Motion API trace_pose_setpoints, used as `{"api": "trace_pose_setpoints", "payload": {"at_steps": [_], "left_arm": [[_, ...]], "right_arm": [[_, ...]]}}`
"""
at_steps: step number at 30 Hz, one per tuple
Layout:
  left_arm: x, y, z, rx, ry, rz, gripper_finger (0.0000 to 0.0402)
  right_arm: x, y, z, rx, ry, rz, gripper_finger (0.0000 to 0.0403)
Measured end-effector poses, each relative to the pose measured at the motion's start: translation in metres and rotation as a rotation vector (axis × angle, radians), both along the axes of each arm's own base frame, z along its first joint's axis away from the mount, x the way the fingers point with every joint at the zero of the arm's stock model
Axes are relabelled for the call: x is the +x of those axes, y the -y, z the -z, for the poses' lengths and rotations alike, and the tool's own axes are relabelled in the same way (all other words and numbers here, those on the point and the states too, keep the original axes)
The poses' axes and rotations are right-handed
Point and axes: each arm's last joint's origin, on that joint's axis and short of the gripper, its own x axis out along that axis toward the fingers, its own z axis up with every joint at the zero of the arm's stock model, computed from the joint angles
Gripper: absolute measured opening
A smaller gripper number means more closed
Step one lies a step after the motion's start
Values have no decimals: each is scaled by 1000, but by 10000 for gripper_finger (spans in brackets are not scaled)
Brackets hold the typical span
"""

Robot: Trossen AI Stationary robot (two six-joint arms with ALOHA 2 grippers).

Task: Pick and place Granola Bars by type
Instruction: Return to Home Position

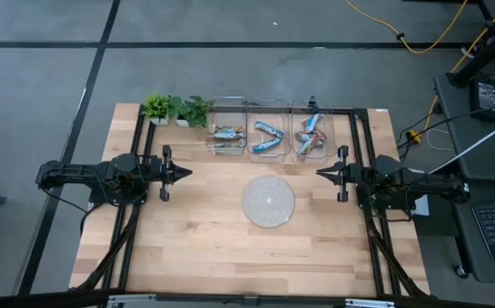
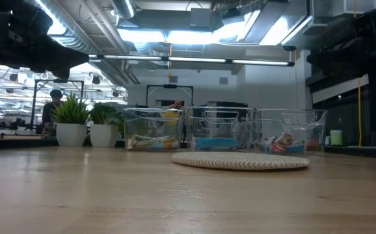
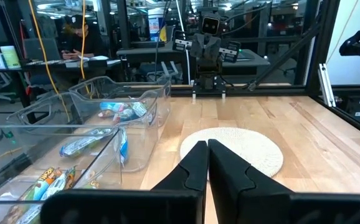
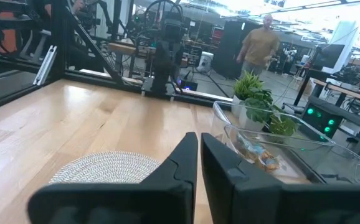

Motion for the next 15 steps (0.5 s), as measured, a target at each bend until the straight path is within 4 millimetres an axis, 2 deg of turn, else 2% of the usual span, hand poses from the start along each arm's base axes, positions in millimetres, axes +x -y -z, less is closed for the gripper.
{"api": "trace_pose_setpoints", "payload": {"at_steps": [15], "left_arm": [[0,0,0,0,0,0,8]], "right_arm": [[0,0,0,0,-1,0,24]]}}
